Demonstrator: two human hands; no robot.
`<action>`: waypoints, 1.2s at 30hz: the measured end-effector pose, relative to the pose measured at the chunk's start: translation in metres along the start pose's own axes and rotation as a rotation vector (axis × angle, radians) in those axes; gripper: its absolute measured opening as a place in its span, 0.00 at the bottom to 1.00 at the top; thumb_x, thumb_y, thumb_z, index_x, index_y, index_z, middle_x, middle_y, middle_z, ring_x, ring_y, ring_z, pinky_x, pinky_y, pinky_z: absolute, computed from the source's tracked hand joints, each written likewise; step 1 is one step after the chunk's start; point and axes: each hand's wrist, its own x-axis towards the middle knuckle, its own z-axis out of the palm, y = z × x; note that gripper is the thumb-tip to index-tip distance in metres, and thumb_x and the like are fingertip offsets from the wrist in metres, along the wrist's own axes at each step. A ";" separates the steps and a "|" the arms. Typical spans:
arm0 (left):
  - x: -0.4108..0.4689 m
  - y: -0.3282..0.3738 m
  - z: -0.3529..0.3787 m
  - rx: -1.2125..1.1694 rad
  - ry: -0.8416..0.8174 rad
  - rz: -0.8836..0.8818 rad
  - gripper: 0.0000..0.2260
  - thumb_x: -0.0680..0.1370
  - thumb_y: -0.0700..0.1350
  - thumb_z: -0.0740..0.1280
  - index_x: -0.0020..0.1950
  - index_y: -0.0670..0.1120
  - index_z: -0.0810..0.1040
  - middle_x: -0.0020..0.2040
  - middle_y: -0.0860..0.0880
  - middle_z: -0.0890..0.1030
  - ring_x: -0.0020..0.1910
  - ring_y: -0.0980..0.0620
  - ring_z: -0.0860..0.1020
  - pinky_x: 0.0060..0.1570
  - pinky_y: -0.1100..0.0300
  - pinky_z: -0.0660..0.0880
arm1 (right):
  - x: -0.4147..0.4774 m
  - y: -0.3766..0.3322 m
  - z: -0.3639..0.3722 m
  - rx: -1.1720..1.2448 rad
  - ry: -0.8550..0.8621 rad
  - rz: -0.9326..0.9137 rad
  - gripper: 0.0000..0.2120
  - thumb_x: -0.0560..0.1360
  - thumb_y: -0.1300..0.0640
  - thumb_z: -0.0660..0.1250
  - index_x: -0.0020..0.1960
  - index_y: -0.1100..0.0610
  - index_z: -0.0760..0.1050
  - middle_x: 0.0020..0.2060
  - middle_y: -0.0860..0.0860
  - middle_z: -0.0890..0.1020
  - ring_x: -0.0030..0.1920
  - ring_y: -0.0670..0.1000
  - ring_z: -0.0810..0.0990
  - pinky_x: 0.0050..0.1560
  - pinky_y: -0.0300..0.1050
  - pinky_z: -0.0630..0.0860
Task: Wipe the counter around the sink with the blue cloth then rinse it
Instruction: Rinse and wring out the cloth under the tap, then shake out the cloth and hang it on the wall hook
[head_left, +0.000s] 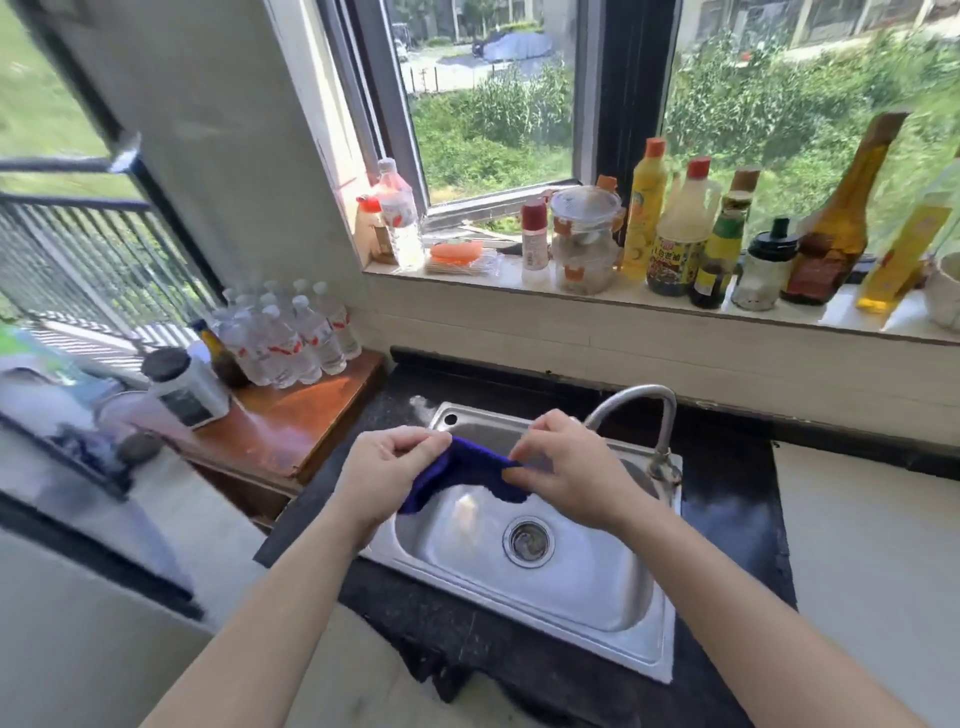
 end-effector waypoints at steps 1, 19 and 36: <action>-0.008 0.001 -0.010 -0.036 0.025 -0.016 0.06 0.79 0.43 0.71 0.48 0.44 0.87 0.42 0.47 0.87 0.39 0.54 0.82 0.41 0.61 0.78 | 0.001 -0.013 0.004 0.127 0.074 -0.011 0.05 0.74 0.48 0.74 0.48 0.46 0.82 0.49 0.43 0.75 0.51 0.46 0.75 0.54 0.43 0.73; -0.270 -0.075 -0.295 -0.651 0.625 -0.177 0.10 0.80 0.43 0.69 0.45 0.36 0.80 0.34 0.43 0.81 0.27 0.52 0.78 0.27 0.63 0.75 | -0.072 -0.385 0.196 0.430 -0.379 -0.569 0.20 0.72 0.45 0.75 0.63 0.47 0.81 0.54 0.38 0.80 0.56 0.39 0.78 0.52 0.33 0.74; -0.362 -0.131 -0.477 -0.112 0.847 -0.241 0.39 0.58 0.78 0.69 0.41 0.42 0.75 0.34 0.48 0.79 0.32 0.50 0.76 0.35 0.56 0.74 | -0.024 -0.570 0.300 0.602 -0.537 -0.511 0.06 0.81 0.55 0.66 0.48 0.49 0.82 0.37 0.44 0.84 0.36 0.43 0.80 0.38 0.40 0.75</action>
